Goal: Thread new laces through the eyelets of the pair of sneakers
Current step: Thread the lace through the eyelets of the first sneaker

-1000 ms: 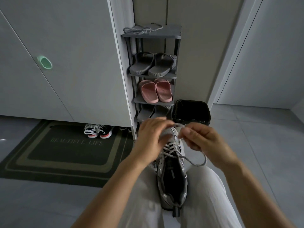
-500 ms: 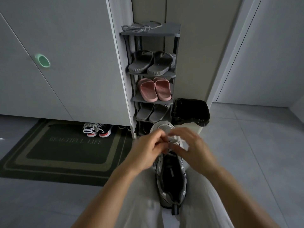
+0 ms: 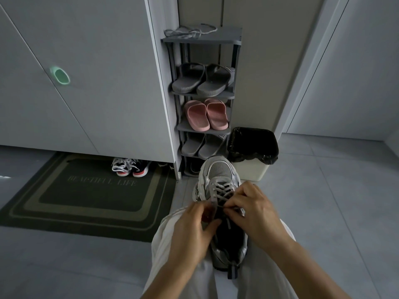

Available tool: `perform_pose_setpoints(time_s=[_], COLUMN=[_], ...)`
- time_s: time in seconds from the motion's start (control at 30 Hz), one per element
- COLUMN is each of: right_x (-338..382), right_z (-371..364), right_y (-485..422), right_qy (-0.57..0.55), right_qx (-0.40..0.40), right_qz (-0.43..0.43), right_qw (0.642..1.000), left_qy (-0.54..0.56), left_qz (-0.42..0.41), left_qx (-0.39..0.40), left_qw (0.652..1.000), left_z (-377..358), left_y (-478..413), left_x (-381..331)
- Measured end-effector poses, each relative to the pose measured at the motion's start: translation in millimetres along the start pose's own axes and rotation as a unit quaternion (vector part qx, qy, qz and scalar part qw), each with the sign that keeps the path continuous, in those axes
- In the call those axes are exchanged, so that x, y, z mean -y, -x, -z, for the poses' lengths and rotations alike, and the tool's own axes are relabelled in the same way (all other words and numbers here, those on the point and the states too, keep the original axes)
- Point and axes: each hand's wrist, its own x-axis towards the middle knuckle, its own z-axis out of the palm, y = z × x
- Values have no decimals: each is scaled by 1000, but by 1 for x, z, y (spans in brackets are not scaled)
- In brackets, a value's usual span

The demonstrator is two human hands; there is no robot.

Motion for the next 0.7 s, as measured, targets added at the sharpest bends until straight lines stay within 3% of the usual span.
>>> perform_pose_setpoints(time_s=[0.2, 0.53, 0.7], right_x=[5, 12, 9], right_z=[-4, -16, -14], right_y=[-3, -11, -12], right_qy=[48, 103, 77], right_qx=[13, -22, 1], right_qz=[22, 97, 101], right_qw=[998, 990, 992], left_qy=[247, 274, 350], left_qz=[91, 82, 156], left_qx=[-13, -11, -33], left_qw=[965, 958, 923], left_z=[-9, -9, -11], left_y=[-2, -6, -14], left_x=[17, 29, 26])
